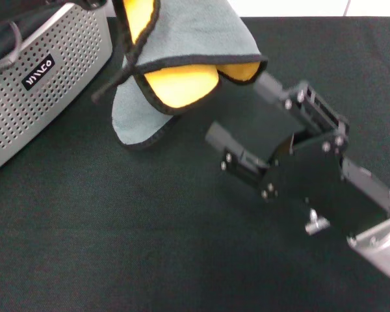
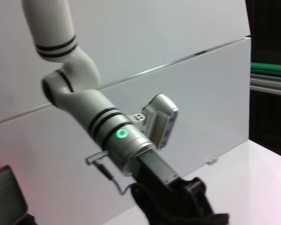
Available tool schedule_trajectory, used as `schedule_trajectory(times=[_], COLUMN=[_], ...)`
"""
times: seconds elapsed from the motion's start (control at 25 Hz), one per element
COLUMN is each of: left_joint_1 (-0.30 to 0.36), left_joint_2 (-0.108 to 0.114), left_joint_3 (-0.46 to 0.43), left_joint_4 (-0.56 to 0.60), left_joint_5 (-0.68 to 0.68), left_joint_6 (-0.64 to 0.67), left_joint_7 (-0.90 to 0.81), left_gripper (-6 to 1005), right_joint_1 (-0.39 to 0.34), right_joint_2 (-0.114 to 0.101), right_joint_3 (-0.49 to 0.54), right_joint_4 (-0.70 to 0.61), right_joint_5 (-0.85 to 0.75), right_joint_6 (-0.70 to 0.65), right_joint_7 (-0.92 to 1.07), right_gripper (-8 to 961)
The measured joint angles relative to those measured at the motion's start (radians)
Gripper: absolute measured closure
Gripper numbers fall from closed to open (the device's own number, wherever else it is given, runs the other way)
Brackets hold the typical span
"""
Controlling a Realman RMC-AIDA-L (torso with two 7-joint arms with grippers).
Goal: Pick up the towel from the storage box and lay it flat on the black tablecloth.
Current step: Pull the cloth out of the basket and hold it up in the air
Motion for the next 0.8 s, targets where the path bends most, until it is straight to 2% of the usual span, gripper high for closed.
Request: schedule_trajectory(times=[0.16,0.48,0.8], left_joint_1=[-0.013,-0.022,-0.022], left_joint_2=[-0.001,-0.003,-0.001], left_joint_3=[0.031,0.104,0.154], left_joint_4=[-0.063,-0.102,-0.109], left_joint_5=[-0.006,-0.045,-0.070], left_joint_6=[-0.024,-0.085,-0.121], left_joint_7=[0.039,0.089,0.112], left_gripper=[971,971,970], right_joint_1=[0.049,0.145,0.169], right_joint_2=[0.000,0.000,0.000], right_joint_3=[0.000,0.002,0.002], right_joint_4=[0.007,0.009,0.002], right_joint_5=[0.052,0.075,0.078], right_joint_6=[0.020,0.131,0.171], right_joint_7=[-0.001,-0.003,-0.004], right_gripper=[258,278,299])
